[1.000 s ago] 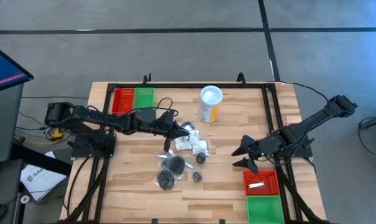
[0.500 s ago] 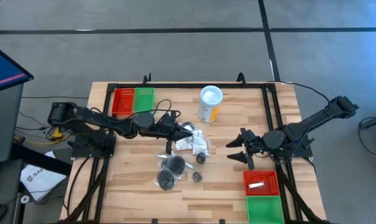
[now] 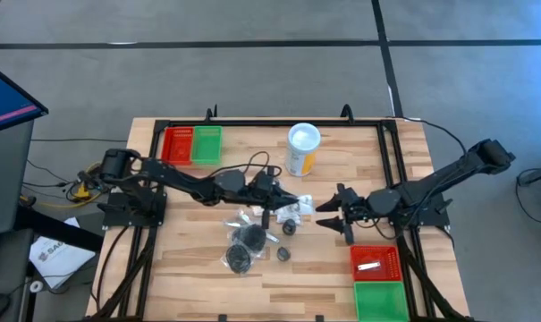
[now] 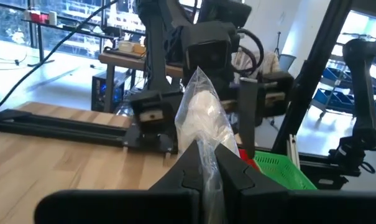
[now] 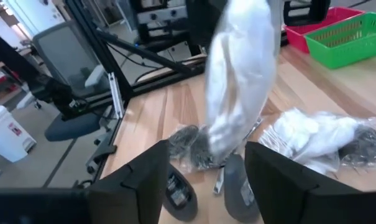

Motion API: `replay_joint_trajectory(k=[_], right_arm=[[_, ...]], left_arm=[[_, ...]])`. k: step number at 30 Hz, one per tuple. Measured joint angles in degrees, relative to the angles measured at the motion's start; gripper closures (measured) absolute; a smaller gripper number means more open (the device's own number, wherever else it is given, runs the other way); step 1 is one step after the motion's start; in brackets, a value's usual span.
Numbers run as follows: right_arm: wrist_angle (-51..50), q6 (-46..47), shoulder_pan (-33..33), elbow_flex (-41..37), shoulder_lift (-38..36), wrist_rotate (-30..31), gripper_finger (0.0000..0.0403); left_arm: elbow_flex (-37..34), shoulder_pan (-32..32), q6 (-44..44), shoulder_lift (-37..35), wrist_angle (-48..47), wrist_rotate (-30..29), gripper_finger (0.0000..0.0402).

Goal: Pick & Place Travel size toiletries
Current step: Put the white cotton pack into the bottom green bin

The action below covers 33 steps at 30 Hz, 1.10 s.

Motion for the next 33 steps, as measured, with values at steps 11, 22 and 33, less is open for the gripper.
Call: replay_joint_trajectory(k=[11,22,33], right_arm=[[2.55,-1.41,-0.39,-0.02,0.01,-0.79,0.0227],[5.96,-3.06,-1.76,0.0,0.14,-1.36,0.0257],[6.24,-2.99,-1.99,-0.02,0.14,-1.56,0.0279]], left_arm=[[1.84,-1.86,-0.13,3.33,0.32,-0.68,0.0399],[1.84,-3.02,-0.03,3.3,1.54,-2.41,0.0398],[3.5,-4.08,-0.15,7.63,2.93,-4.6,0.0399]])
